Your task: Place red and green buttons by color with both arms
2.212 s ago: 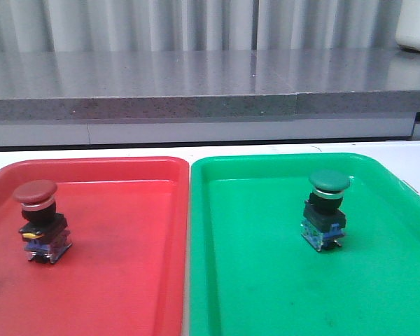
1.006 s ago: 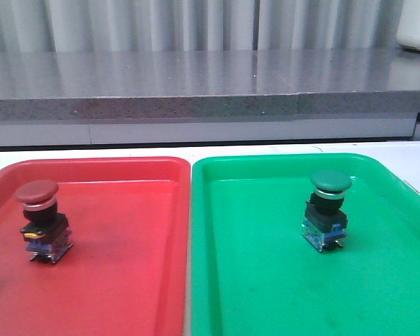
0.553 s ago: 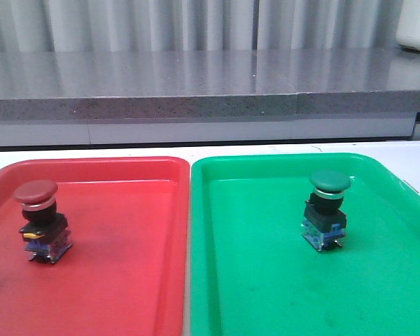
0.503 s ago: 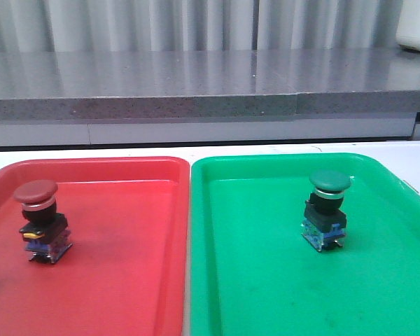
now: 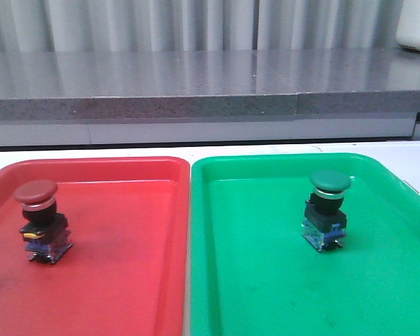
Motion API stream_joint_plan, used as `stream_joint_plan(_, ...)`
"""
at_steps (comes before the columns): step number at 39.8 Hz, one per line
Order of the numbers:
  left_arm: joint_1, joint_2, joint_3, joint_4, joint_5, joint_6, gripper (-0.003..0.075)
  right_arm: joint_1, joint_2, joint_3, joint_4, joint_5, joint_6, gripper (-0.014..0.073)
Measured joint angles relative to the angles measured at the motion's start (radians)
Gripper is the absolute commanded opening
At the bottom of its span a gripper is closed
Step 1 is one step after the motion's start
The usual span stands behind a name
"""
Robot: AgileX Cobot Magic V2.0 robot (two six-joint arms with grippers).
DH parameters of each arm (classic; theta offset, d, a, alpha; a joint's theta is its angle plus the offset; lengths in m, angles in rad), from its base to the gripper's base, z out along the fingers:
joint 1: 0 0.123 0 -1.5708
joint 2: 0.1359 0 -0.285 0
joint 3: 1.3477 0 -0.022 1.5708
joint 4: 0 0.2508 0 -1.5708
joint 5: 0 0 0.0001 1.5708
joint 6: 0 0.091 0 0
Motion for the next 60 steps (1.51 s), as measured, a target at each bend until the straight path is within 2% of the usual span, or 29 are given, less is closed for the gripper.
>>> stream_joint_plan(18,0.0,0.0,0.0,0.0,0.0,0.0,-0.002,-0.009,0.0,0.036,0.002,-0.027,-0.018,-0.0069)
stream_joint_plan(27,0.0,0.0,0.0,0.0,0.0,0.0,-0.002,-0.151,-0.059,0.207,0.079,-0.184,-0.109,-0.0069)
stream_joint_plan(36,0.0,0.0,0.0,0.0,0.0,0.0,-0.002,-0.251,-0.138,0.367,0.095,-0.202,-0.125,-0.0069)
stream_joint_plan(60,0.0,0.0,0.0,0.0,0.0,0.0,-0.002,-0.256,-0.141,0.38,0.095,-0.202,-0.128,-0.0069)
